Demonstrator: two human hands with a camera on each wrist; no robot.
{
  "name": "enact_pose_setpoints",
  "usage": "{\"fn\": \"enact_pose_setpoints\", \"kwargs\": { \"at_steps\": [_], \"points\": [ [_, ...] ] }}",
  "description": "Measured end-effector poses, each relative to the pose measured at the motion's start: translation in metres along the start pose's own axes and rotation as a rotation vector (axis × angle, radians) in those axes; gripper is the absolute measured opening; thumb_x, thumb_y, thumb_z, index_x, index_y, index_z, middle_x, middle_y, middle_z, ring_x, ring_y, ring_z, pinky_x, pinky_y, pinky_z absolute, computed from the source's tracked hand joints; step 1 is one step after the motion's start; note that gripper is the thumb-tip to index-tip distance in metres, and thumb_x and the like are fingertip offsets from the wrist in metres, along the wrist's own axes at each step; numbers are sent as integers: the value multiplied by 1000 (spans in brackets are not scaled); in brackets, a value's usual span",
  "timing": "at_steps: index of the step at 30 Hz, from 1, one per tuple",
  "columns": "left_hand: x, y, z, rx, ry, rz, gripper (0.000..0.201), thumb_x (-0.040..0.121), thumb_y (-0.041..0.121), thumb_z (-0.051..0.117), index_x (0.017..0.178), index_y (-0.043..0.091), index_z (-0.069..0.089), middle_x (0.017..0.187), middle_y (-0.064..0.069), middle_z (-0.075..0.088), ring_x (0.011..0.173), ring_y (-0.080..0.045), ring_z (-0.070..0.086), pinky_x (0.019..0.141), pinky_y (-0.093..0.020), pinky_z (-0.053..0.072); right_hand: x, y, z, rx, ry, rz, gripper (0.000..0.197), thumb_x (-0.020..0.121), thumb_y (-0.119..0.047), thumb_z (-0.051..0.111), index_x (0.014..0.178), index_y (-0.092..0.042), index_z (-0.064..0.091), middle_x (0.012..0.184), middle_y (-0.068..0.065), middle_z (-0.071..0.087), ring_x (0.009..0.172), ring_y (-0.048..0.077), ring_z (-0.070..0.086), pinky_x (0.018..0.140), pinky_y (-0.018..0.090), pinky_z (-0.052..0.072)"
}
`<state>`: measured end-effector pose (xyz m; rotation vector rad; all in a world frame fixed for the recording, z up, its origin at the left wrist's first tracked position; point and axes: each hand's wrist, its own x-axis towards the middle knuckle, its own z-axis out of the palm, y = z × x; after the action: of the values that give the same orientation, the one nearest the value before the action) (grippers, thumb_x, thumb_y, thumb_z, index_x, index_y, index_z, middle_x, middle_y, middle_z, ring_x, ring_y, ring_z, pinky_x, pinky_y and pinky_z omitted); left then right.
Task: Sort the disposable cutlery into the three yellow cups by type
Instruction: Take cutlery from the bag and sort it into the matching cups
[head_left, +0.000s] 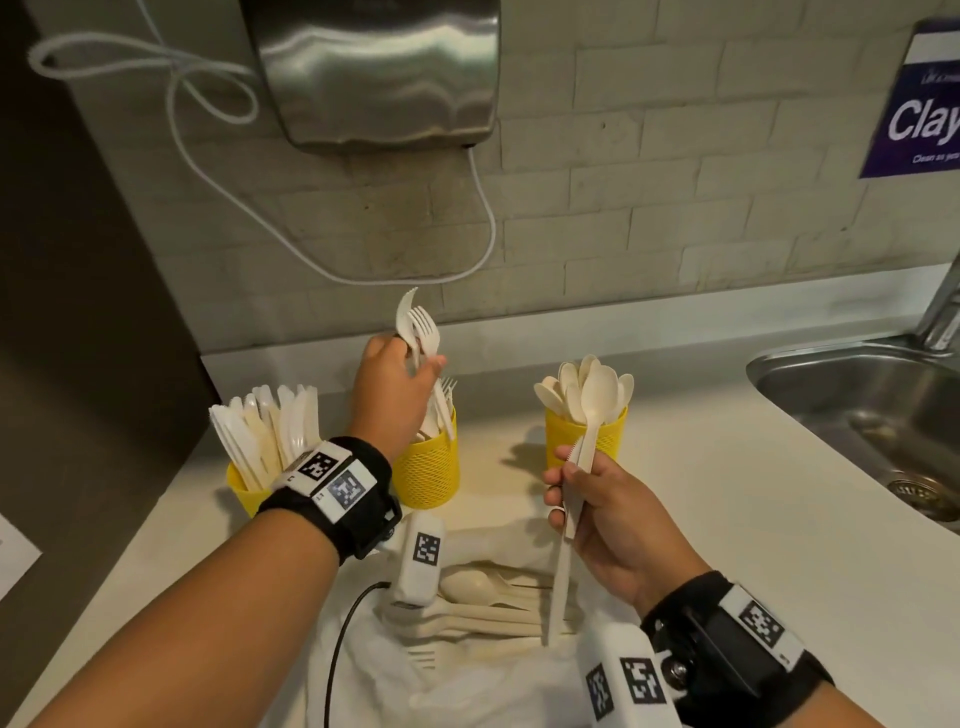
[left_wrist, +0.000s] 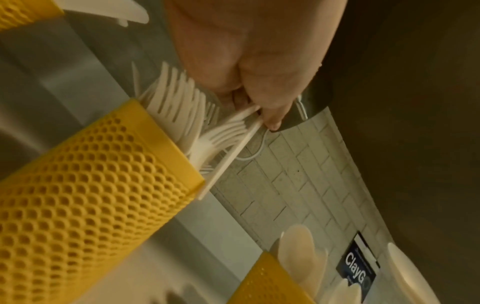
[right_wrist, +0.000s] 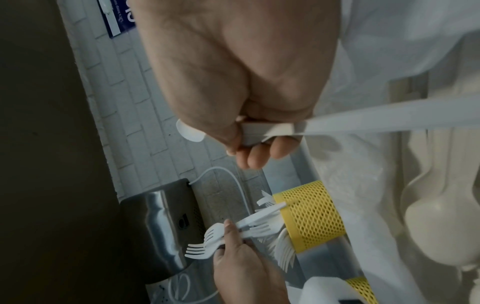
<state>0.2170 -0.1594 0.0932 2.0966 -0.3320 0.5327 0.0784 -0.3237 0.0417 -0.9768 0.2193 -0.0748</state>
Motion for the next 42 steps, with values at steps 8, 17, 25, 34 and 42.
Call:
{"fn": "enact_pose_setpoints", "kwargs": {
  "at_steps": [8,17,25,34,42],
  "points": [
    [9,2,-10,-317,146,-201,64,86,10,64,140,14,29,118,-8,57,104,-24,60,85,-35,52,2,1,-5,0,6,-13,17,98,-5,41,107,-10,55,74,6,57,61,15,51,56,27,42],
    [-2,-11,-6,121,-156,49,46,94,11,51,137,24,41,118,-13,61,103,-30,60,85,-38,52,1,6,-6,8,-16,-13,18,98,-2,40,108,-9,54,73,7,56,61,15,50,56,28,40],
    [5,-14,-12,-177,-195,-206,39,92,28,57,128,18,46,108,-5,58,96,-24,61,80,-35,52,-1,7,-5,26,-26,-16,18,98,-2,40,107,-8,54,72,7,57,62,16,50,56,27,40],
    [25,-1,-29,-581,-41,-343,30,94,14,51,122,22,41,78,2,47,51,-7,41,44,-20,36,-2,10,-2,25,-33,-3,17,98,-2,40,107,-7,54,72,8,57,61,16,51,56,27,41],
    [15,-4,-27,-684,-37,-372,18,97,23,48,82,18,59,86,-2,54,83,-14,51,79,-28,45,-2,11,-5,28,-22,-4,18,97,-2,41,109,-7,54,73,8,57,61,15,52,54,27,43]
  ]
}}
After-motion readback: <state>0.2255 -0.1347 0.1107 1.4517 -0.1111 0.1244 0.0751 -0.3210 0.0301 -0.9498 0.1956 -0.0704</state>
